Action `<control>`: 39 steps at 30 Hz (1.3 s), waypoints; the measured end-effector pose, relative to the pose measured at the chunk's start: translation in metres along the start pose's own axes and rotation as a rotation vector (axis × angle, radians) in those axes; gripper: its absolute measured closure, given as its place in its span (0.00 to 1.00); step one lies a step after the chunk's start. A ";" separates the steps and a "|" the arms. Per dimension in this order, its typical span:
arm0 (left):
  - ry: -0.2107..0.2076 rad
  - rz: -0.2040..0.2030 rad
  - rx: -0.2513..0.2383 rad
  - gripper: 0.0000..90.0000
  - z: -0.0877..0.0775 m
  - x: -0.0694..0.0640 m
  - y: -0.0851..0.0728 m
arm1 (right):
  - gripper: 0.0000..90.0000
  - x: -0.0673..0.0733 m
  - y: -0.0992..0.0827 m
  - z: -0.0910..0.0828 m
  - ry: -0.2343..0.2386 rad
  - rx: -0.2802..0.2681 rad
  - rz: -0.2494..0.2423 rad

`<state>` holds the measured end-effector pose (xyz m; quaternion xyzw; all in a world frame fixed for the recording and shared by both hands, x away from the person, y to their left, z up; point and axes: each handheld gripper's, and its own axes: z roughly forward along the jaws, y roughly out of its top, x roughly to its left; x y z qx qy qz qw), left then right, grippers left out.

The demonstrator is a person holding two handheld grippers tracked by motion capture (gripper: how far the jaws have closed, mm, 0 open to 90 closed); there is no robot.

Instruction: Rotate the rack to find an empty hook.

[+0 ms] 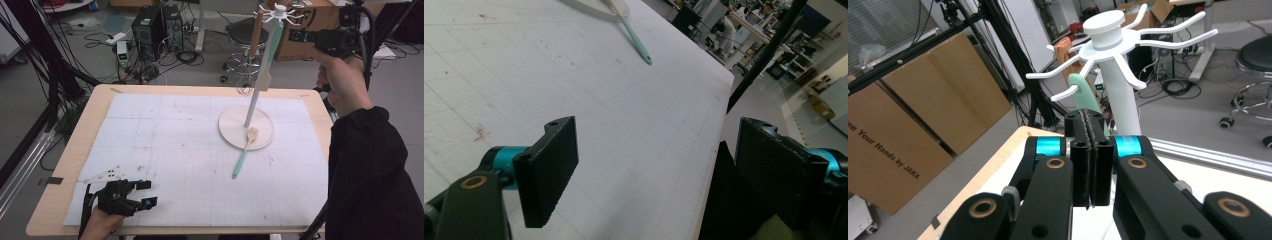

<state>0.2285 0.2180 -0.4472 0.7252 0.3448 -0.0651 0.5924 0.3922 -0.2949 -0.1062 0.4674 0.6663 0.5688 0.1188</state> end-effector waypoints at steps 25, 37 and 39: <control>0.004 0.012 0.002 0.21 -0.001 -0.001 0.002 | 1.00 -0.025 0.023 -0.001 -0.045 0.024 0.034; 0.000 0.019 0.007 0.21 -0.001 -0.001 0.002 | 1.00 -0.007 0.021 0.005 -0.019 0.055 -0.011; -0.001 0.013 0.004 0.21 -0.001 -0.002 0.002 | 1.00 -0.002 0.020 0.009 -0.014 0.062 -0.019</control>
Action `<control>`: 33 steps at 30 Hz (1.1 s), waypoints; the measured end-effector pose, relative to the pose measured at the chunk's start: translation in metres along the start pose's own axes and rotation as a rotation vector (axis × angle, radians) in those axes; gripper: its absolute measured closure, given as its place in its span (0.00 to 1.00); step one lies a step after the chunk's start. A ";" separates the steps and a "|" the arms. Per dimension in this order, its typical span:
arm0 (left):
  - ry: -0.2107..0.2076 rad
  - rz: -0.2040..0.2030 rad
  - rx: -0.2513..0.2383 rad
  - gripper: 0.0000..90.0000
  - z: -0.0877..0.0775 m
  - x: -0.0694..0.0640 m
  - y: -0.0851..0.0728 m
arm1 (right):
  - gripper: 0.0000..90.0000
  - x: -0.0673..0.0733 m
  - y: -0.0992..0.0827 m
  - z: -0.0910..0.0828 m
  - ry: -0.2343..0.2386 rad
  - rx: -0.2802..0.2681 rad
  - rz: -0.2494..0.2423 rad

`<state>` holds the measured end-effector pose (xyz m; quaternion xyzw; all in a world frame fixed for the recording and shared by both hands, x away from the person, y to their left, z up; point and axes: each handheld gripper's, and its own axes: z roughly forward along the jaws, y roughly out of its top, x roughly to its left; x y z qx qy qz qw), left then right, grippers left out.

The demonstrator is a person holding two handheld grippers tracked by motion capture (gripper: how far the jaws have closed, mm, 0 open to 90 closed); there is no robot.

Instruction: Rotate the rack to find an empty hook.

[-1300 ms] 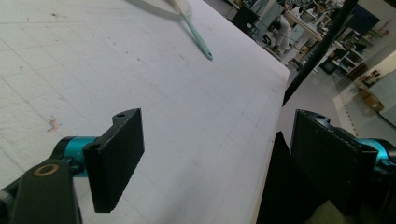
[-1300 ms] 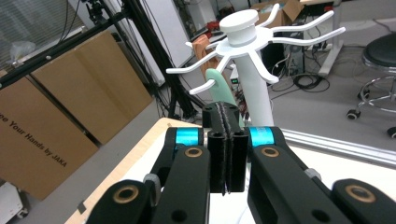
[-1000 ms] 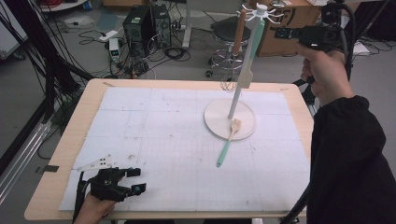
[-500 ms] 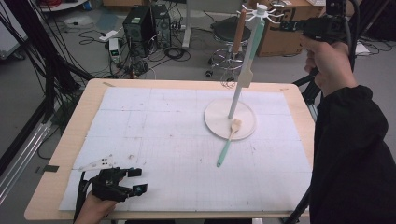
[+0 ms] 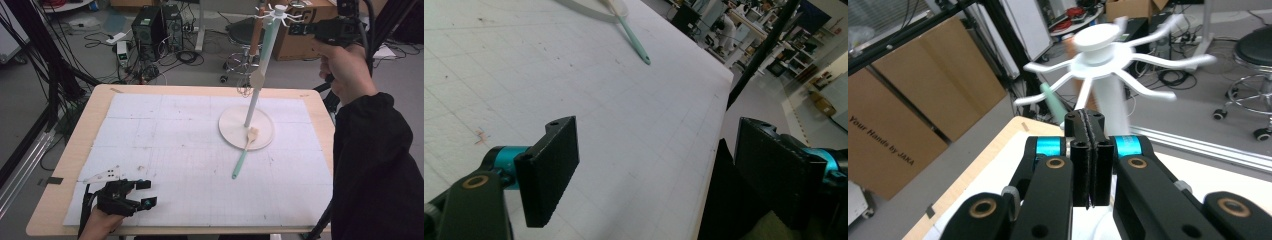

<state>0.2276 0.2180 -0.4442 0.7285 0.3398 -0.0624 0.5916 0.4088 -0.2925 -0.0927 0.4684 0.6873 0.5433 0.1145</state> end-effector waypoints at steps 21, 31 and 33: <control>0.000 0.004 0.003 0.21 0.000 0.001 0.000 | 1.00 0.025 -0.004 0.023 0.029 0.007 -0.018; 0.000 0.008 0.009 0.21 0.002 0.001 0.000 | 0.68 0.026 -0.021 0.012 0.034 -0.018 -0.035; -0.001 0.005 0.011 0.21 0.004 0.000 -0.001 | 0.57 0.024 -0.030 0.007 0.043 -0.023 -0.039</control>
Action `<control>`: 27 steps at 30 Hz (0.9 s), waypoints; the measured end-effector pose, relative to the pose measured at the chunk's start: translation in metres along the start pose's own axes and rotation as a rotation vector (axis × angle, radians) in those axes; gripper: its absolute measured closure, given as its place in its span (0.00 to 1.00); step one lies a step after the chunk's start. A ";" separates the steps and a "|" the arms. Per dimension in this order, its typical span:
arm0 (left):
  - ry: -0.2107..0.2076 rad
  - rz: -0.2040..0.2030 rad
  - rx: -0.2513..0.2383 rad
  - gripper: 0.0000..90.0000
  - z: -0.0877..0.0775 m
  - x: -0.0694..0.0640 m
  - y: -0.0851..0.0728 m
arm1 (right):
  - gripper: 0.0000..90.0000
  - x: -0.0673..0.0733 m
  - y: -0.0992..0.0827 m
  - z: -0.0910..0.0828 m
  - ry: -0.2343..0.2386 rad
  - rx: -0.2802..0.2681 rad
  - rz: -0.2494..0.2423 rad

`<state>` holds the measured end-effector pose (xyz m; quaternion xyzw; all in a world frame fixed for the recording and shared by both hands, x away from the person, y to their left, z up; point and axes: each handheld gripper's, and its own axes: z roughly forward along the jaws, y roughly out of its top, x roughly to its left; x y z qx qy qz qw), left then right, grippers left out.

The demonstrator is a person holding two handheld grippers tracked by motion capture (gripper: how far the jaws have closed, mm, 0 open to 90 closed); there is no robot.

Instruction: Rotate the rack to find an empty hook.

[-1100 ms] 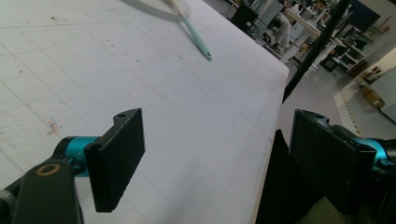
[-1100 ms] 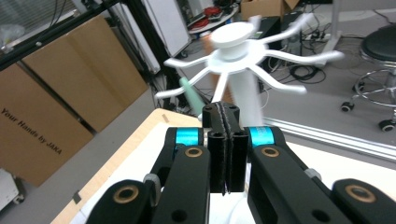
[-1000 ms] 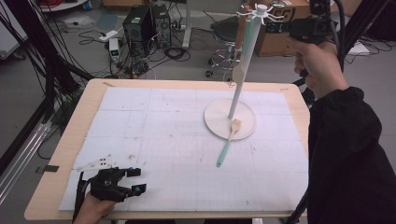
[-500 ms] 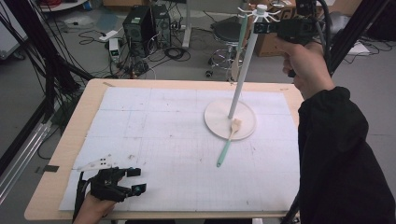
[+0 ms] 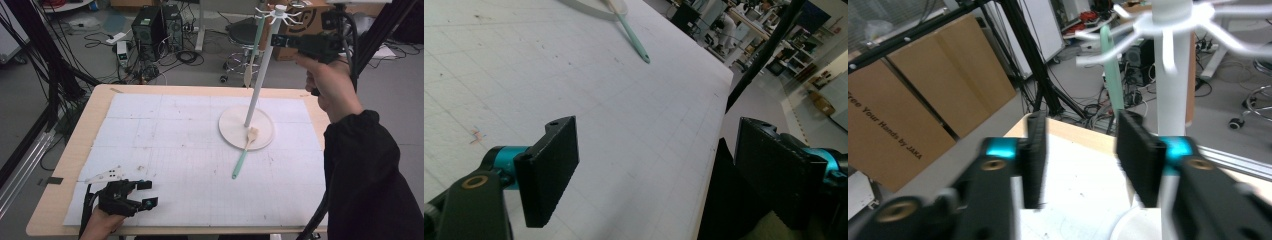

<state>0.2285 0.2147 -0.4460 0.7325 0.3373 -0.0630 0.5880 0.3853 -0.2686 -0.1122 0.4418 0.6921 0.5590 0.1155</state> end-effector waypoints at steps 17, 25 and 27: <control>0.005 0.025 0.025 0.20 0.008 -0.007 0.001 | 0.42 -0.014 -0.088 -0.025 0.013 0.014 0.002; 0.028 0.012 0.016 0.20 0.007 -0.004 0.000 | 0.32 -0.024 -0.137 -0.024 0.035 0.033 0.027; 0.025 0.009 0.015 0.20 0.007 -0.004 0.000 | 0.31 -0.027 -0.152 -0.022 0.038 0.038 0.036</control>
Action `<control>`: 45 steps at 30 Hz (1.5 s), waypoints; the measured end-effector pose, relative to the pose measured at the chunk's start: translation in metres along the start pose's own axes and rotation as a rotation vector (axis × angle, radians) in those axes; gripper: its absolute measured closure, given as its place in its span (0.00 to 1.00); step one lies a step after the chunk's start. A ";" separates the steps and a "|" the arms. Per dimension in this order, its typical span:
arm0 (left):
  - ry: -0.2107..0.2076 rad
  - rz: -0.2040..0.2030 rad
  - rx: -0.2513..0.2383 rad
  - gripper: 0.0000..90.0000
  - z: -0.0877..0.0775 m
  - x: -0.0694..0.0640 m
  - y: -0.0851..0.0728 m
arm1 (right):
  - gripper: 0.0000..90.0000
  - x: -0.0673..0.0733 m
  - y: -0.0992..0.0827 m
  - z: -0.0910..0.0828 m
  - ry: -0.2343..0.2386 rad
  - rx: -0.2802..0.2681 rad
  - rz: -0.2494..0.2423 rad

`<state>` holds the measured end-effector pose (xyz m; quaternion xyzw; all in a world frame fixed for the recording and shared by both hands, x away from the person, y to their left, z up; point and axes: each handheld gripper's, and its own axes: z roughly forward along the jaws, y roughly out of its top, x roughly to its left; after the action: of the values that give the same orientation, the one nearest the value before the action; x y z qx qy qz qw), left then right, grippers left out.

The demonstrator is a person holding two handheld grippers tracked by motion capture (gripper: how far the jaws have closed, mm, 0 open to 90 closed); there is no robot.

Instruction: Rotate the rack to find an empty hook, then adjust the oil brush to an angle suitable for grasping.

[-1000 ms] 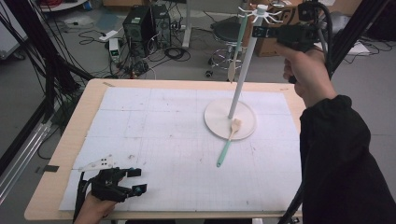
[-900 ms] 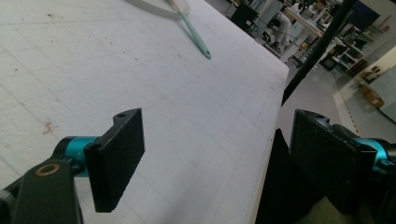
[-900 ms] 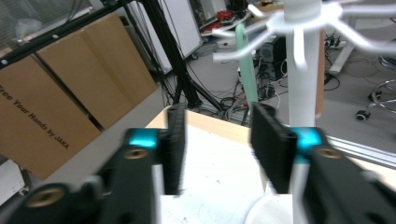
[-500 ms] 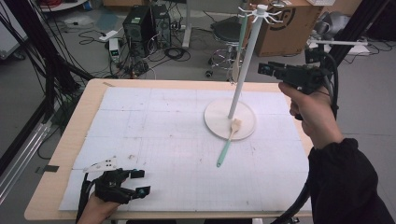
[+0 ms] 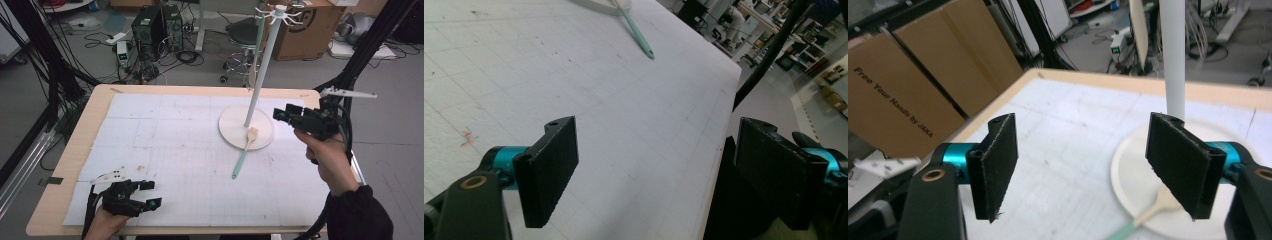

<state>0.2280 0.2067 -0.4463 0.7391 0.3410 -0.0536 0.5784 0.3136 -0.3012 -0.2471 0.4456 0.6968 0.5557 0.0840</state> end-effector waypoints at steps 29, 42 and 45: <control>0.000 0.014 0.013 0.20 0.005 -0.003 0.001 | 0.43 -0.030 -0.110 0.054 -0.018 0.152 0.042; 0.004 0.008 0.013 0.21 0.003 -0.003 -0.001 | 0.96 -0.048 -0.106 0.100 -0.038 0.212 0.048; 0.006 0.010 0.016 0.21 0.003 -0.003 -0.001 | 0.99 -0.052 -0.107 0.115 -0.048 0.237 0.044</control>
<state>0.2259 0.2027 -0.4465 0.7455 0.3385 -0.0513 0.5718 0.3580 -0.2564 -0.3998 0.4808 0.7454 0.4605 0.0349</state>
